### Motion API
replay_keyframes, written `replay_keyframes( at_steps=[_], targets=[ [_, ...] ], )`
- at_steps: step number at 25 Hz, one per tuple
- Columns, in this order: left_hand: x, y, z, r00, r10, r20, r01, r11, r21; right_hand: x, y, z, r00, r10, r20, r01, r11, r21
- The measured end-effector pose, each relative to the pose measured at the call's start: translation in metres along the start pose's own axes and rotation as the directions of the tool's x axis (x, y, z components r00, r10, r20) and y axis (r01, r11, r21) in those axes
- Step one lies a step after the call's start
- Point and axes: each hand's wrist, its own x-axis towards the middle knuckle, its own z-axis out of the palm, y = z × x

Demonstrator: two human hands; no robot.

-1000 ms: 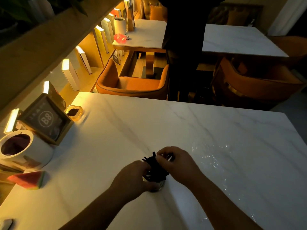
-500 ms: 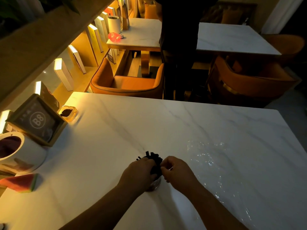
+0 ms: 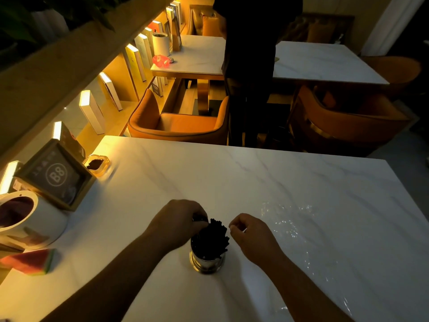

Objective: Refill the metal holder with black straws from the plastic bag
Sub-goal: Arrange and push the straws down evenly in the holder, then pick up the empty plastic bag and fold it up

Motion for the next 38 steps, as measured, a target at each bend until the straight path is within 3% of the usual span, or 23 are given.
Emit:
replay_keyframes(
  at_steps=[4, 6, 8, 10, 12, 13, 15, 16, 17, 19, 20, 22, 24, 26, 30, 35, 38],
  targets=[
    [-0.002, -0.004, -0.055, 0.997, -0.068, -0.038, 0.057, 0.967, -0.250, 0.003, -0.005, -0.009, 0.997, 0.044, -0.055, -0.039, 0.996, 0.086],
    [-0.005, -0.009, -0.074, 0.986, -0.133, -0.105, 0.069, 0.880, -0.470, 0.005, -0.007, -0.012, 0.995, 0.061, -0.079, -0.051, 0.992, 0.119],
    [-0.007, -0.014, -0.081, 0.950, -0.258, -0.173, 0.048, 0.672, -0.739, 0.005, -0.014, -0.013, 0.997, 0.077, -0.028, -0.071, 0.984, 0.160],
    [-0.010, -0.014, -0.072, 0.921, -0.373, -0.113, 0.011, 0.314, -0.950, 0.001, -0.026, -0.012, 0.982, 0.047, 0.182, -0.110, 0.931, 0.348],
    [-0.012, -0.011, -0.054, 0.906, -0.422, 0.017, 0.017, -0.004, -1.000, -0.005, -0.040, -0.010, 0.928, -0.048, 0.369, -0.209, 0.753, 0.623],
    [-0.014, -0.010, -0.042, 0.901, -0.426, 0.079, 0.043, -0.094, -0.995, -0.005, -0.047, -0.012, 0.915, -0.074, 0.397, -0.281, 0.590, 0.757],
    [-0.018, -0.008, -0.017, 0.895, -0.406, 0.182, 0.121, -0.172, -0.978, -0.002, -0.062, -0.019, 0.934, -0.057, 0.353, -0.327, 0.263, 0.908],
    [-0.021, -0.007, -0.005, 0.894, -0.388, 0.223, 0.162, -0.183, -0.970, 0.001, -0.067, -0.023, 0.954, -0.007, 0.300, -0.292, 0.203, 0.935],
    [-0.023, -0.008, 0.005, 0.893, -0.369, 0.258, 0.209, -0.170, -0.963, 0.004, -0.071, -0.029, 0.971, 0.046, 0.233, -0.237, 0.252, 0.938],
    [-0.025, -0.014, 0.020, 0.887, -0.341, 0.311, 0.315, -0.046, -0.948, 0.008, -0.071, -0.037, 0.995, 0.081, 0.066, -0.098, 0.511, 0.854],
    [-0.026, -0.019, 0.024, 0.884, -0.338, 0.323, 0.367, 0.076, -0.927, 0.008, -0.070, -0.039, 0.998, 0.061, -0.012, -0.030, 0.640, 0.768],
    [-0.026, -0.030, 0.031, 0.882, -0.375, 0.286, 0.430, 0.390, -0.814, 0.004, -0.066, -0.041, 0.994, 0.004, -0.106, 0.060, 0.800, 0.597],
    [-0.026, -0.039, 0.034, 0.896, -0.425, 0.128, 0.408, 0.677, -0.612, -0.001, -0.058, -0.035, 0.992, -0.039, -0.120, 0.091, 0.881, 0.464],
    [-0.023, -0.039, 0.035, 0.927, -0.374, -0.021, 0.337, 0.857, -0.389, -0.004, -0.050, -0.021, 0.996, -0.059, -0.071, 0.080, 0.937, 0.341],
    [-0.007, -0.027, 0.043, 0.969, -0.218, -0.119, 0.196, 0.966, -0.168, -0.008, -0.029, -0.007, 0.993, -0.101, 0.062, 0.100, 0.995, 0.029],
    [0.019, 0.016, 0.050, 0.994, -0.051, -0.094, 0.051, 0.999, -0.002, -0.016, 0.014, -0.049, 0.986, -0.084, -0.144, 0.073, 0.994, -0.080],
    [0.032, 0.057, 0.061, 0.996, 0.052, -0.077, -0.046, 0.997, 0.068, -0.023, 0.048, -0.078, 0.978, -0.074, -0.193, 0.036, 0.981, -0.192]
  ],
)
